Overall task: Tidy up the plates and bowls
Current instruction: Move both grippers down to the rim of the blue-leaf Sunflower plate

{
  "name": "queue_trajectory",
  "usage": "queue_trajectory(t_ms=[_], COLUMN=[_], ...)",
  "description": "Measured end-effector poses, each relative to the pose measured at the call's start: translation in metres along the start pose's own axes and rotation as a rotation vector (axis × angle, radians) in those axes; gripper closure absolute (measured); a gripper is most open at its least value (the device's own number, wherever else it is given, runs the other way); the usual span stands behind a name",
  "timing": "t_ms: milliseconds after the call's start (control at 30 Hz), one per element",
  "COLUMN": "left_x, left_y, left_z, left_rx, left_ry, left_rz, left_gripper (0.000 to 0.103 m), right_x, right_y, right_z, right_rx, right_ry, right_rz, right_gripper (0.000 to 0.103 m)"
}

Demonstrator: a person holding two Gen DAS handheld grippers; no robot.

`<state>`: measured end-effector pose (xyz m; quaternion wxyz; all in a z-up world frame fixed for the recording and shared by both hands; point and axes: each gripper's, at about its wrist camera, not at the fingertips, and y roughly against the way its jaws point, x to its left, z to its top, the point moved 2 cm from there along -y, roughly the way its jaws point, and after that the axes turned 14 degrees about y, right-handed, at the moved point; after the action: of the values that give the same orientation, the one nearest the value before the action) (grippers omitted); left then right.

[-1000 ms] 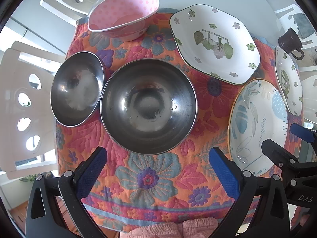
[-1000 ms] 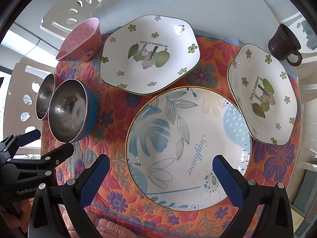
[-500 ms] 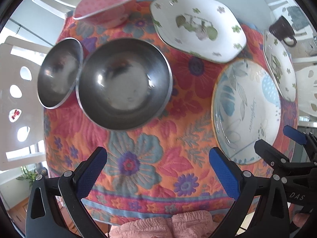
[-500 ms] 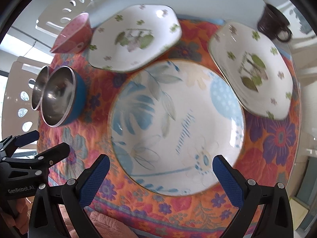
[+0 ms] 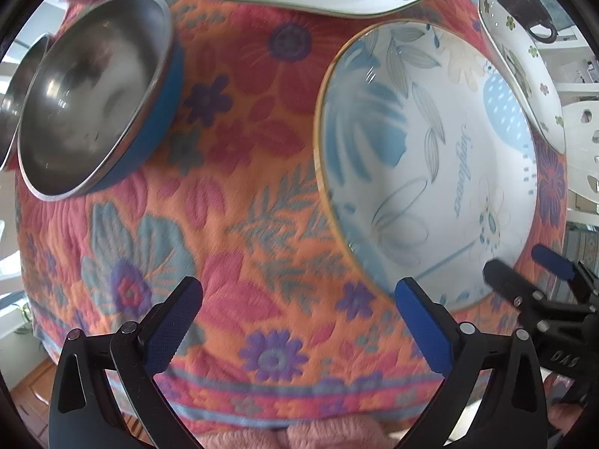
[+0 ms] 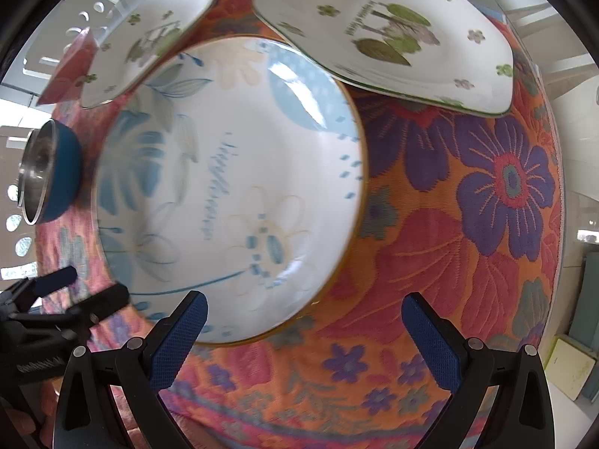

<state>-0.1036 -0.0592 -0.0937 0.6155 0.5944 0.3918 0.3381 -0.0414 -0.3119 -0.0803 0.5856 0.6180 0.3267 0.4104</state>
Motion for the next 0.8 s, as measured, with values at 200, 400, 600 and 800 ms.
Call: queue_trajectory(t_ms=[200,400,600,800], left_x=[-0.026,-0.026,-0.006,0.005], left_y=[-0.043,-0.076,-0.061,-0.062], left_z=[0.019,0.053,0.078,0.104], left_rx=[-0.027,-0.040,0.069,0.020], left_ry=[0.040,0.120,0.185,0.183], left_rz=[-0.034,-0.053,-0.062,-0.074], left_gripper=[0.000,0.000,0.000,0.000], right_x=[-0.008,-0.011,-0.015,-0.019], right_y=[-0.021,-0.020,-0.015,-0.013], right_z=[0.000,0.004,0.008,0.035], right_rx=[0.005,-0.096,-0.259,-0.255], right_ry=[-0.005,-0.084,-0.186,-0.036], right_rz=[0.023,-0.038,-0.102,-0.083], right_gripper=[0.000,0.000,0.000,0.007])
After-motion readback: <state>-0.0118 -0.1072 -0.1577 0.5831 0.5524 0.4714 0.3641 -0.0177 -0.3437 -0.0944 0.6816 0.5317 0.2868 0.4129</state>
